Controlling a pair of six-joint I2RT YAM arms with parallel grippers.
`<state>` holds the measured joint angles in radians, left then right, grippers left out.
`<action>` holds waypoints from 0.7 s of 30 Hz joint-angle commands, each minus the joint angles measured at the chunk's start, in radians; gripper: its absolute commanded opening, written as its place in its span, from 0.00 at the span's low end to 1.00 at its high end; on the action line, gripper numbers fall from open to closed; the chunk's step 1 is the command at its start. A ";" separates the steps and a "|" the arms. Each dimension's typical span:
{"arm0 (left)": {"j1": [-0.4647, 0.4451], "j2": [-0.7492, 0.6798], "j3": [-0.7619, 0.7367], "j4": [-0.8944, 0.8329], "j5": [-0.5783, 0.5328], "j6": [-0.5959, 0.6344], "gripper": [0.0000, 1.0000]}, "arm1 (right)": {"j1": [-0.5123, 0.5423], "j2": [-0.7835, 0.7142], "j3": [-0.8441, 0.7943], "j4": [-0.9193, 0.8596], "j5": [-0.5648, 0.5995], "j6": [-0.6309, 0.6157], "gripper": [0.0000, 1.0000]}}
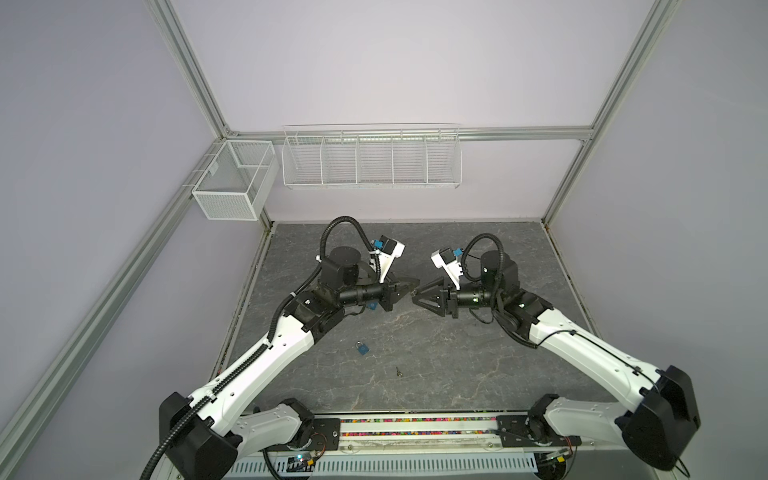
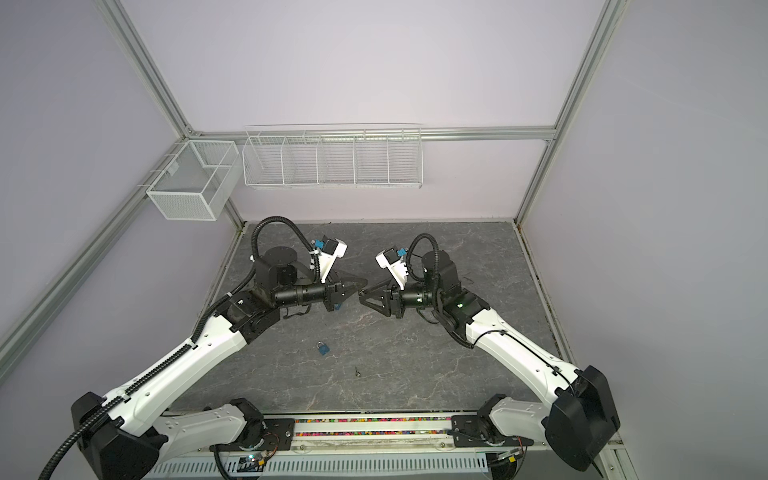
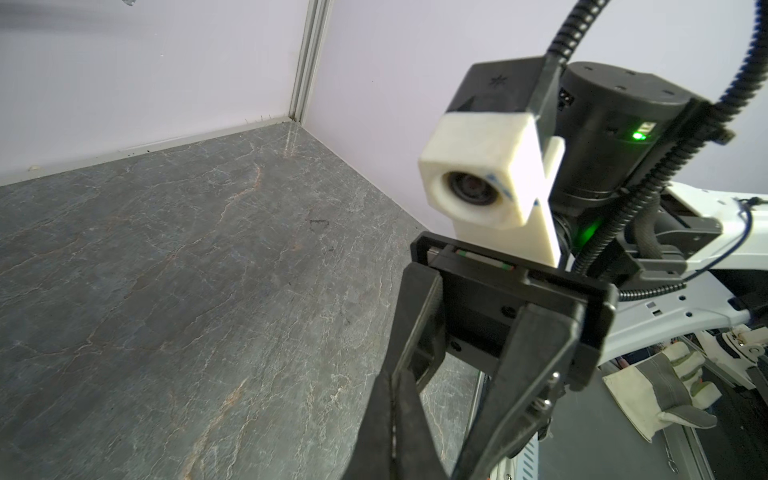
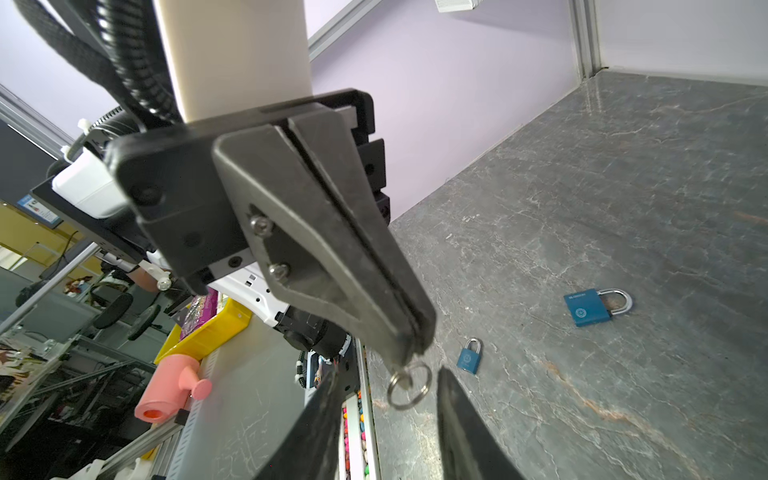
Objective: Unlock with the key
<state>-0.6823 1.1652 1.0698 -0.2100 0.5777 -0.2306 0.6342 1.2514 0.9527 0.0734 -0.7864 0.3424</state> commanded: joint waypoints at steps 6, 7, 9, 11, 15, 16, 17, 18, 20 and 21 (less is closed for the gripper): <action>0.004 -0.002 0.027 0.018 0.056 0.001 0.00 | -0.005 0.000 0.005 0.092 -0.067 0.004 0.27; 0.004 -0.002 0.027 0.017 0.056 0.003 0.00 | -0.005 0.004 0.009 0.094 -0.072 0.006 0.25; 0.004 -0.003 0.028 0.020 0.058 0.004 0.00 | -0.006 0.012 0.010 0.101 -0.078 0.006 0.24; 0.004 -0.002 0.032 0.020 0.059 0.001 0.00 | -0.006 0.021 0.011 0.111 -0.089 0.013 0.22; 0.004 -0.001 0.032 0.029 0.074 -0.005 0.00 | -0.005 0.023 0.008 0.113 -0.101 0.014 0.14; 0.004 -0.001 0.032 0.030 0.074 -0.005 0.00 | -0.006 0.025 0.006 0.115 -0.101 0.016 0.14; 0.004 -0.001 0.032 0.031 0.076 -0.006 0.00 | -0.006 0.029 0.011 0.112 -0.105 0.018 0.15; 0.004 -0.002 0.032 0.034 0.079 -0.006 0.00 | -0.006 0.034 0.015 0.108 -0.109 0.017 0.15; 0.004 -0.001 0.032 0.035 0.082 -0.008 0.00 | -0.008 0.034 0.012 0.115 -0.112 0.018 0.11; 0.004 -0.002 0.030 0.034 0.081 -0.007 0.00 | -0.008 0.031 0.007 0.124 -0.107 0.022 0.11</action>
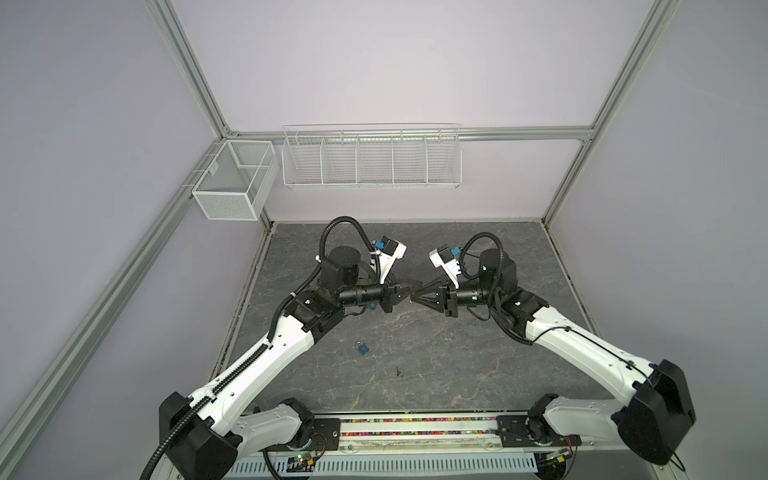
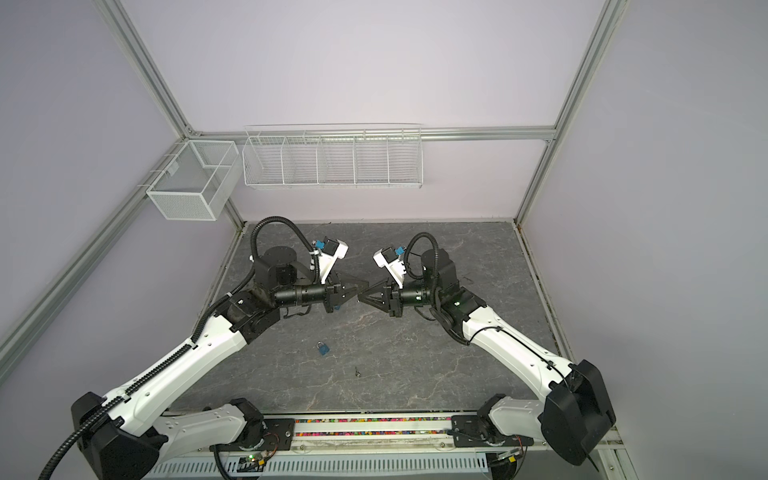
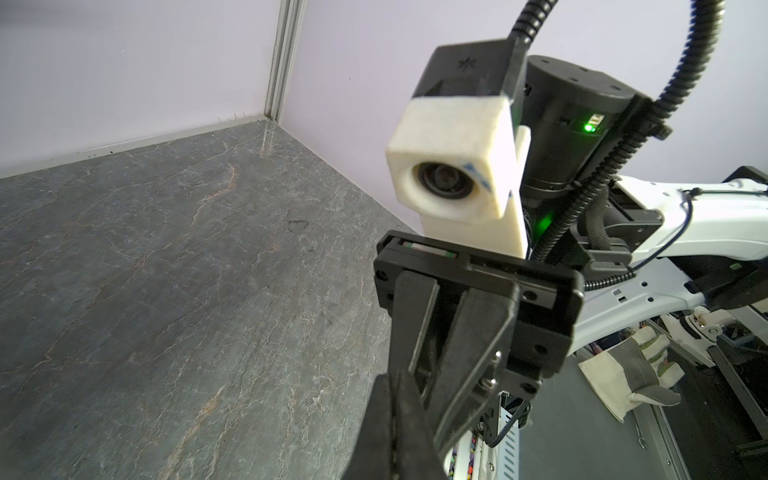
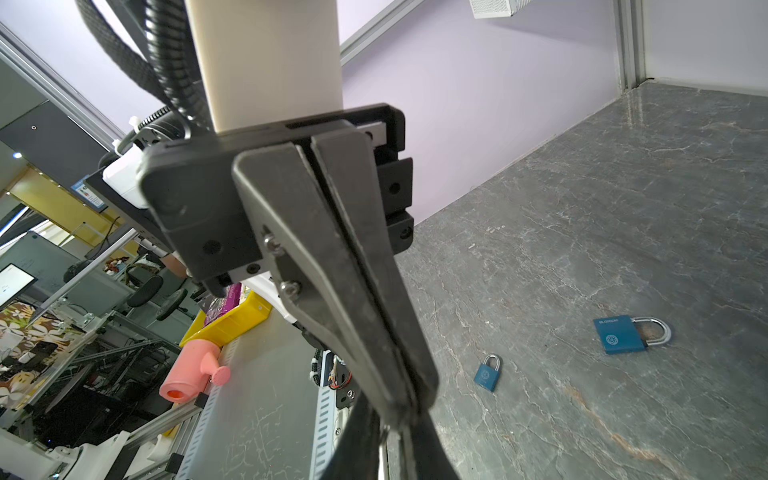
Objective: Unlock with the key
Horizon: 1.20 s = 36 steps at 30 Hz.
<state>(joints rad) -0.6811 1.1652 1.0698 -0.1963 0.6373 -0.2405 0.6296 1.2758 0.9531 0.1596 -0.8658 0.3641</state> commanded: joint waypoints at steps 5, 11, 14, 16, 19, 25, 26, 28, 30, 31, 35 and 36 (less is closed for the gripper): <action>0.003 0.000 0.029 0.023 0.016 0.005 0.00 | -0.005 0.007 0.003 0.049 -0.027 0.007 0.06; 0.002 0.001 0.029 0.027 0.001 -0.006 0.00 | -0.005 0.000 -0.006 0.068 -0.015 0.018 0.06; 0.005 0.001 0.037 0.021 -0.025 -0.023 0.02 | -0.006 -0.007 -0.020 0.066 0.032 0.018 0.06; 0.006 -0.006 0.039 0.020 -0.032 -0.031 0.18 | -0.006 -0.007 -0.025 0.062 0.045 0.018 0.06; 0.012 -0.021 0.024 0.043 -0.040 -0.046 0.35 | -0.006 0.002 -0.024 0.031 0.058 0.017 0.06; 0.037 -0.091 -0.033 0.060 -0.198 -0.106 0.62 | -0.006 0.014 -0.030 -0.052 0.087 0.046 0.06; 0.037 -0.103 -0.046 0.049 -0.250 -0.106 0.63 | -0.006 0.014 -0.039 -0.051 0.103 0.059 0.06; 0.043 -0.117 -0.063 0.014 -0.356 -0.117 0.65 | -0.005 0.015 -0.054 -0.072 0.144 0.090 0.06; 0.052 -0.118 -0.071 -0.038 -0.453 -0.133 0.66 | -0.005 0.015 -0.067 -0.088 0.165 0.113 0.06; 0.053 -0.112 -0.078 -0.056 -0.490 -0.130 0.67 | -0.006 0.011 -0.082 -0.084 0.172 0.126 0.06; 0.066 -0.042 -0.086 -0.151 -0.637 -0.144 0.71 | -0.007 -0.027 -0.163 -0.084 0.272 0.161 0.06; 0.066 -0.007 -0.074 -0.179 -0.670 -0.146 0.71 | -0.006 -0.035 -0.183 -0.064 0.275 0.174 0.06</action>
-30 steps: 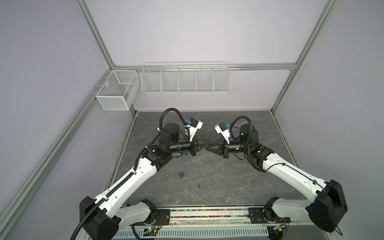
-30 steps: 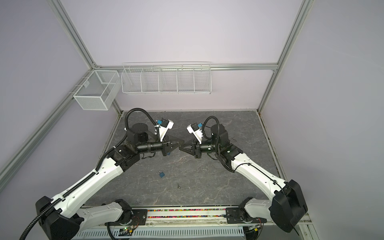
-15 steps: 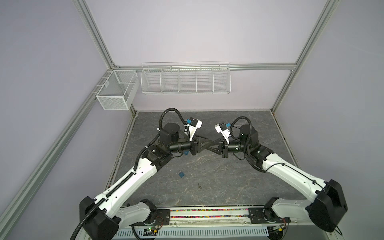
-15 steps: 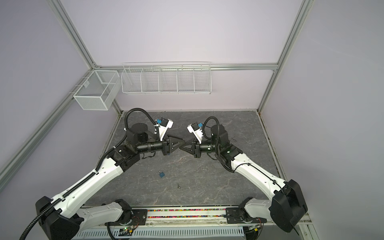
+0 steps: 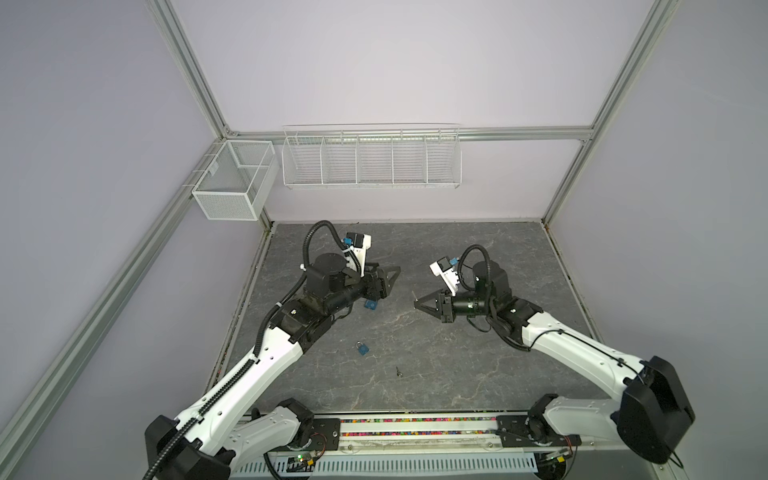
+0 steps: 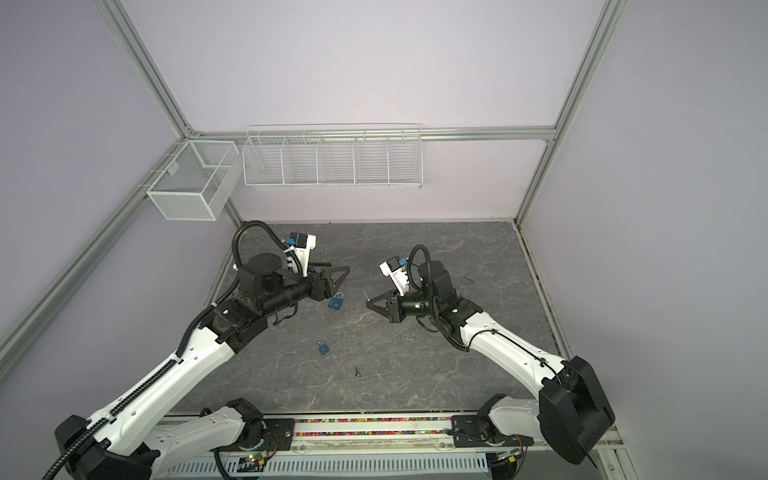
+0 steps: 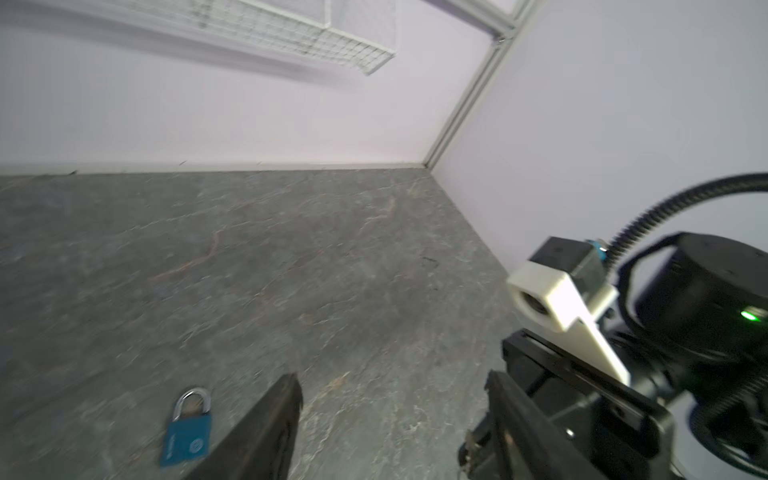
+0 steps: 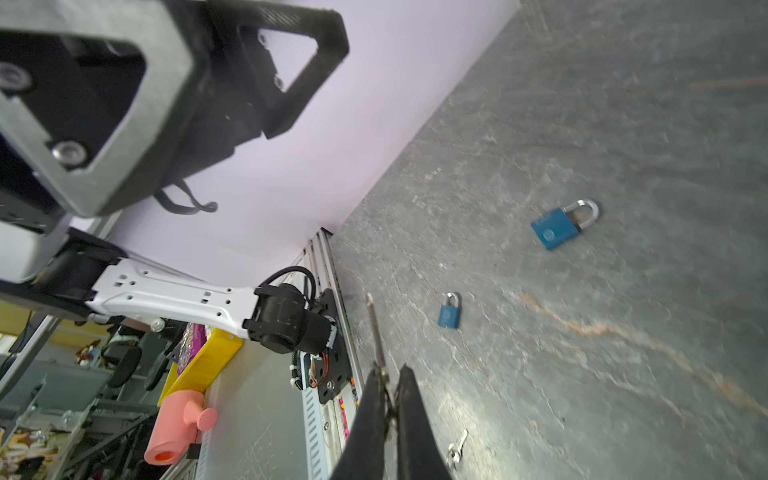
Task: Unlock with the key
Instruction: 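Lower the left gripper onto the larger blue padlock and grasp it, then lift the blue padlock with the left gripper while the right holds the key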
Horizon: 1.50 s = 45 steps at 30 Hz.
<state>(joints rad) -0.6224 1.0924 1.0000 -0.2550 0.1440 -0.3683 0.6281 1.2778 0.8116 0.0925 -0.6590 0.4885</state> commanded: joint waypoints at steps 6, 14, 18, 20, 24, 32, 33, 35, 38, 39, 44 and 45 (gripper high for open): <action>0.020 0.247 0.023 -0.172 -0.248 -0.023 0.74 | 0.003 -0.035 -0.054 -0.057 0.147 0.074 0.06; 0.036 0.479 0.100 -0.237 -0.343 -0.064 0.76 | 0.010 -0.041 -0.045 -0.126 0.203 0.043 0.06; 0.047 0.573 0.131 -0.228 -0.300 -0.061 0.77 | 0.011 -0.044 -0.042 -0.148 0.213 0.021 0.06; 0.054 0.616 0.156 -0.235 -0.282 -0.062 0.77 | 0.011 -0.047 -0.038 -0.167 0.239 0.017 0.06; 0.062 0.688 0.196 -0.247 -0.278 -0.066 0.77 | 0.013 -0.061 -0.043 -0.165 0.237 0.004 0.06; 0.073 0.779 0.213 -0.238 -0.263 -0.091 0.77 | 0.012 -0.064 -0.046 -0.192 0.254 -0.021 0.06; 0.074 0.784 0.212 -0.236 -0.256 -0.092 0.77 | 0.012 -0.064 -0.046 -0.192 0.255 -0.021 0.06; 0.074 0.795 0.210 -0.234 -0.251 -0.103 0.77 | 0.012 -0.063 -0.045 -0.192 0.254 -0.021 0.06; 0.074 0.809 0.212 -0.243 -0.254 -0.112 0.72 | 0.013 -0.058 -0.046 -0.192 0.261 -0.027 0.06; 0.073 0.814 0.215 -0.251 -0.257 -0.115 0.68 | 0.012 -0.055 -0.046 -0.192 0.260 -0.029 0.06; 0.066 0.834 0.207 -0.256 -0.250 -0.153 0.64 | 0.012 -0.043 -0.046 -0.183 0.257 -0.030 0.06; 0.061 0.837 0.208 -0.260 -0.253 -0.157 0.63 | 0.012 -0.040 -0.045 -0.184 0.256 -0.029 0.06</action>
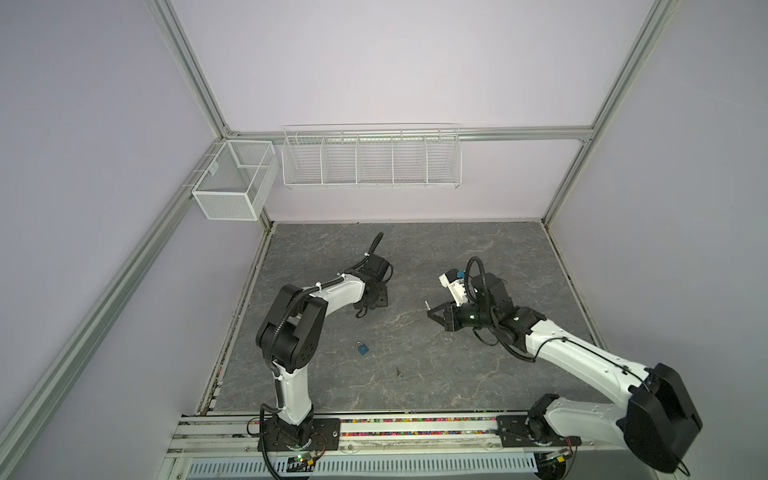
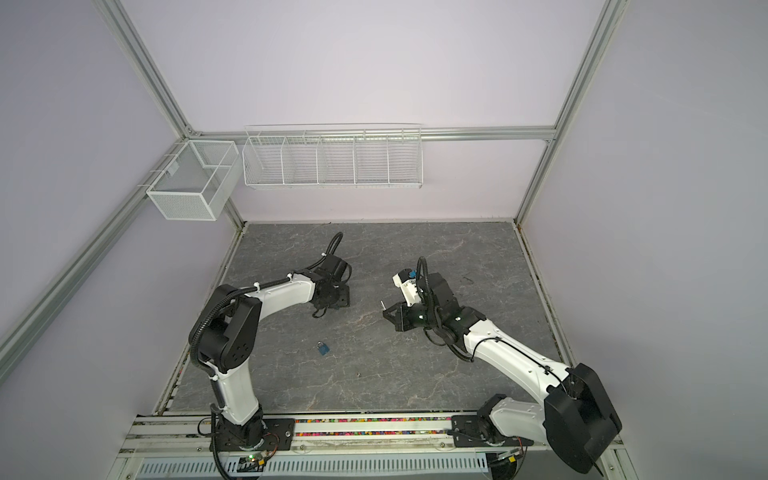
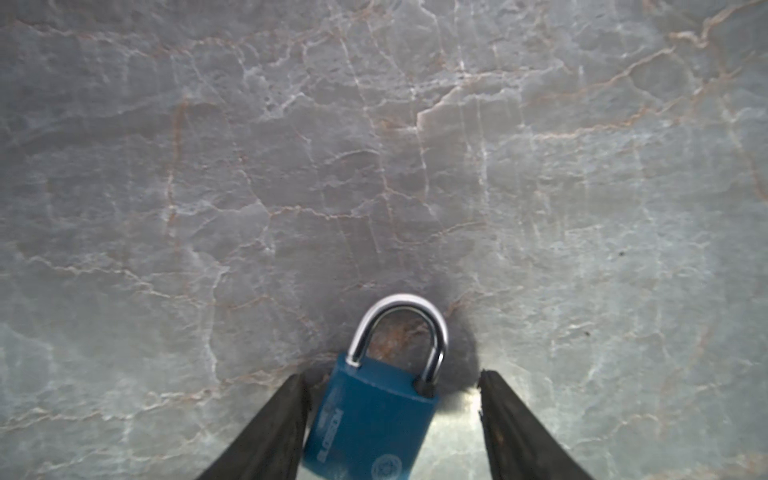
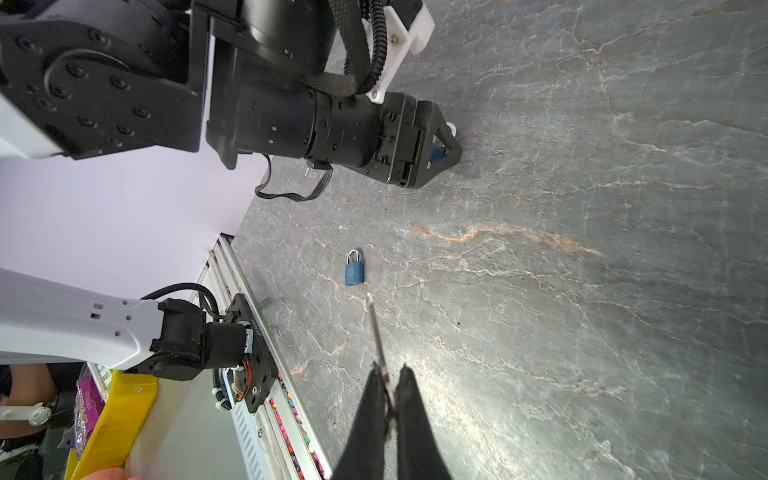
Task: Unlock with the key
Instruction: 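Lift the blue padlock with the left gripper while the right holds the key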
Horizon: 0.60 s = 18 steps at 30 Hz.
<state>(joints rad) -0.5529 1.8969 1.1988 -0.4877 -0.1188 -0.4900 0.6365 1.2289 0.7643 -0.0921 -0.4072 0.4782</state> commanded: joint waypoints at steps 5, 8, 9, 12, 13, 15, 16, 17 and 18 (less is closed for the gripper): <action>-0.037 0.042 0.020 -0.066 -0.028 -0.050 0.57 | 0.004 0.016 0.005 0.000 0.002 -0.024 0.06; -0.054 0.039 0.014 -0.077 -0.062 -0.071 0.54 | 0.005 0.016 0.003 0.000 0.004 -0.024 0.06; -0.060 0.039 0.011 -0.073 -0.069 -0.072 0.54 | 0.004 0.017 0.004 0.001 0.003 -0.024 0.06; -0.062 0.050 0.018 -0.081 -0.090 -0.077 0.54 | 0.004 0.017 0.001 0.005 0.003 -0.024 0.06; -0.062 0.053 0.025 -0.089 -0.096 -0.080 0.52 | 0.004 0.017 0.001 0.004 0.002 -0.024 0.06; -0.064 0.053 0.027 -0.091 -0.103 -0.086 0.50 | 0.004 0.018 0.003 0.004 0.001 -0.026 0.06; -0.064 0.053 0.026 -0.089 -0.106 -0.090 0.50 | 0.005 0.017 0.003 0.004 0.000 -0.025 0.06; -0.066 0.054 0.024 -0.083 -0.108 -0.092 0.49 | 0.004 0.015 0.001 0.005 0.001 -0.026 0.06; -0.065 0.056 0.024 -0.078 -0.106 -0.094 0.49 | 0.004 0.015 0.000 0.005 0.003 -0.028 0.06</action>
<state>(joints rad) -0.6140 1.9152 1.2160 -0.5255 -0.2173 -0.5564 0.6365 1.2423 0.7643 -0.0921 -0.4072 0.4706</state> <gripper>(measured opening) 0.492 0.073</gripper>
